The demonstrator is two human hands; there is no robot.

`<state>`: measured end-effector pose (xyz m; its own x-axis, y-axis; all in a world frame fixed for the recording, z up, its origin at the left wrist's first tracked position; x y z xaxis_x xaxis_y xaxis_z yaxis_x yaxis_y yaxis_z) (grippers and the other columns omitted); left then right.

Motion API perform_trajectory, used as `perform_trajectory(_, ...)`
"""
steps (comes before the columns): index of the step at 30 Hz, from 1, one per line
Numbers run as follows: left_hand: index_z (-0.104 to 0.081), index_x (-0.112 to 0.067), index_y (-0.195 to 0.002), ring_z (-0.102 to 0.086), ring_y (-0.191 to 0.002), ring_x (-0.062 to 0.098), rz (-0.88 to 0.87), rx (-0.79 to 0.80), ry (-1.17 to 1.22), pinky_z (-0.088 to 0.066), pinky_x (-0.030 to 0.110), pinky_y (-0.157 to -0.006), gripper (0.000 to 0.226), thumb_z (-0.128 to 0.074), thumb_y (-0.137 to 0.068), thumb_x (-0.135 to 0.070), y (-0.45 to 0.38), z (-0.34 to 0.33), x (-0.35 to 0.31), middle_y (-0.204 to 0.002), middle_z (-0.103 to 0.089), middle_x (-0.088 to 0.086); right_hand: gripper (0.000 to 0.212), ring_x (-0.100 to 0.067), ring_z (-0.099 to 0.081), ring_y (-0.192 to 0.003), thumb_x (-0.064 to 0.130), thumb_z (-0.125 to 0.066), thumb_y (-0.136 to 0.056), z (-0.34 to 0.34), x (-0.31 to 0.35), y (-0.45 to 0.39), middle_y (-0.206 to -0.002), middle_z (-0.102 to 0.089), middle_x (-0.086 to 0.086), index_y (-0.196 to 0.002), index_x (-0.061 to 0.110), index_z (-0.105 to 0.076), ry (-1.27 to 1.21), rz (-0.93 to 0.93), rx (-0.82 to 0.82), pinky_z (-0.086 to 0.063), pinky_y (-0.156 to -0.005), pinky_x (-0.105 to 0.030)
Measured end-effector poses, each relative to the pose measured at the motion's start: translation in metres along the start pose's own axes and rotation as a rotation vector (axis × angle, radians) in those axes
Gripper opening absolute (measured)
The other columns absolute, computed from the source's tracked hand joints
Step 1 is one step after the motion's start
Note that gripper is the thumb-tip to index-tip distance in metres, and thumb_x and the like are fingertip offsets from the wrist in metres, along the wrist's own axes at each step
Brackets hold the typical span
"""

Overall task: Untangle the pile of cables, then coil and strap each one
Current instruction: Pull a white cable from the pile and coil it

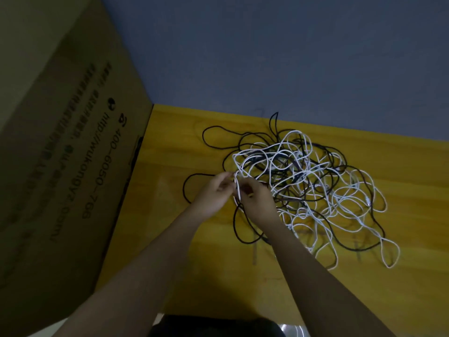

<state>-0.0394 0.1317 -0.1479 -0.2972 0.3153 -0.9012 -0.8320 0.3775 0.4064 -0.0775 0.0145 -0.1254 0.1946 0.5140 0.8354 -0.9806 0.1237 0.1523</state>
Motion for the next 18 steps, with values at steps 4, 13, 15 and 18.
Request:
perform_trajectory(4, -0.061, -0.017, -0.112, -0.062, -0.09, 0.0, -0.088, -0.117, 0.123, -0.048, 0.007, -0.071, 0.021, -0.063, -0.091, -0.015, 0.007, 0.014, -0.03, -0.099, -0.065, -0.011, 0.015, -0.022, -0.063, -0.073, 0.019, -0.065, -0.091, 0.015, 0.029, -0.002, -0.08, -0.07, -0.006, -0.101, 0.011, -0.072, -0.098, 0.082, -0.03, -0.048, -0.062, -0.038)
perform_trajectory(13, -0.07, -0.008, -0.102, -0.064, -0.08, -0.001, -0.222, -0.183, 0.037, -0.047, 0.008, -0.07, 0.017, -0.067, -0.086, -0.005, 0.02, 0.041, -0.098, -0.095, -0.07, 0.002, 0.022, -0.002, -0.065, -0.07, -0.003, -0.067, -0.084, 0.043, 0.066, -0.012, -0.074, -0.072, 0.008, -0.082, 0.018, -0.073, -0.397, 0.024, -0.003, -0.05, -0.067, -0.019)
perform_trajectory(15, -0.07, -0.013, -0.094, -0.064, -0.073, -0.007, -0.258, -0.184, 0.021, -0.046, 0.006, -0.068, 0.01, -0.069, -0.086, -0.007, 0.026, 0.045, -0.11, -0.089, -0.07, -0.003, 0.02, 0.0, -0.065, -0.07, 0.004, -0.069, -0.084, 0.049, 0.069, -0.011, -0.074, -0.072, 0.011, -0.082, 0.024, -0.072, -0.314, 0.029, -0.03, -0.049, -0.067, -0.018)
perform_trajectory(18, -0.07, -0.016, -0.091, -0.063, -0.074, -0.008, -0.287, -0.199, -0.008, -0.044, 0.003, -0.067, 0.009, -0.071, -0.085, -0.01, 0.034, 0.053, -0.125, -0.087, -0.069, -0.007, 0.008, -0.012, -0.067, -0.079, 0.011, -0.068, -0.086, 0.061, 0.065, -0.009, -0.083, -0.072, 0.001, -0.09, 0.017, -0.073, -0.15, -0.004, -0.114, -0.052, -0.074, -0.031)
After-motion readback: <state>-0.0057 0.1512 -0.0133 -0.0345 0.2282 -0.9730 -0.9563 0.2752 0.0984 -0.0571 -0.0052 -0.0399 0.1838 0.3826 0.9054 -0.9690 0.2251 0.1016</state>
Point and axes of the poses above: each hand's wrist, its own y-axis away from the middle knuckle, its own z-axis out of the back of the hand, x = y × z, the point moved 6 cm from there along -y, towards the middle knuckle
